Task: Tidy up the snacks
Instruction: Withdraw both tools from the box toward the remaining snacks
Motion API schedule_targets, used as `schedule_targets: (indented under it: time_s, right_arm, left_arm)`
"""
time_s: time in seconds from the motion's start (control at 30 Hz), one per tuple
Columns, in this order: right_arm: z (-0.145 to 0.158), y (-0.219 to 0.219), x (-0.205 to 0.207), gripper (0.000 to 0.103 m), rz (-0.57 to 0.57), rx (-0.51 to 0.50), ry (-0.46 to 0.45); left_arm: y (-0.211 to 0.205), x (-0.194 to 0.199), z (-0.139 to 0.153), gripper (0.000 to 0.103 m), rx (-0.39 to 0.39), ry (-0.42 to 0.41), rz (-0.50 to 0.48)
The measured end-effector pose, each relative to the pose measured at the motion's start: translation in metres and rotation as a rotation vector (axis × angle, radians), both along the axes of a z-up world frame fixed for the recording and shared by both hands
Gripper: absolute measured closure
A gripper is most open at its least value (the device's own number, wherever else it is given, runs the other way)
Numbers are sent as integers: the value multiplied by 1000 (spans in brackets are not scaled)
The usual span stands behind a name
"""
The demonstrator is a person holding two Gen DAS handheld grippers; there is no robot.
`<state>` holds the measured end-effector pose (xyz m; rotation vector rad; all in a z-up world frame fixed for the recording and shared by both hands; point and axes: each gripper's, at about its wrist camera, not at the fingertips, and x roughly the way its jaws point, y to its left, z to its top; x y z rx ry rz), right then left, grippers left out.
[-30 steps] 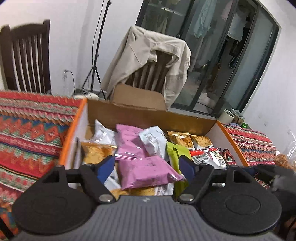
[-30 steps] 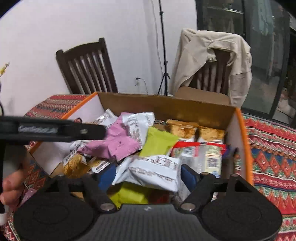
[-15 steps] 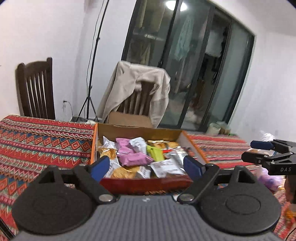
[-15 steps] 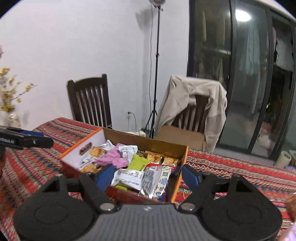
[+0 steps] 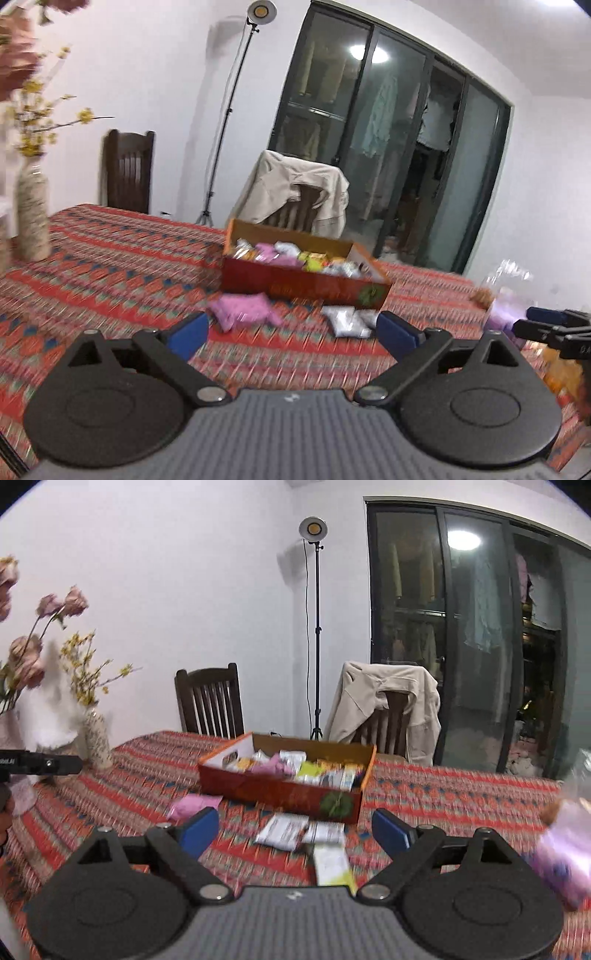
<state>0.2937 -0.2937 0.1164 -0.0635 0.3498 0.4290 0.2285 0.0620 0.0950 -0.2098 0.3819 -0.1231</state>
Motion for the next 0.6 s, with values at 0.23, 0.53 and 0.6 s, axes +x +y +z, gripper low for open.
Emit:
schedule_targets:
  time_s: [0.23,0.53,0.6]
  right_arm:
    - [-60,-4,-84,13,-47,18,46]
    - [-123,-16,-148,13,-123,-6,73]
    - [-128,-18,-160,13,-130,13,77]
  left_arm:
    - [-10,-63,-54,2,-32,121,27]
    - [-18,-102,-91,3,24,207,44]
    - [-19,-107,-88,3,33,197,43]
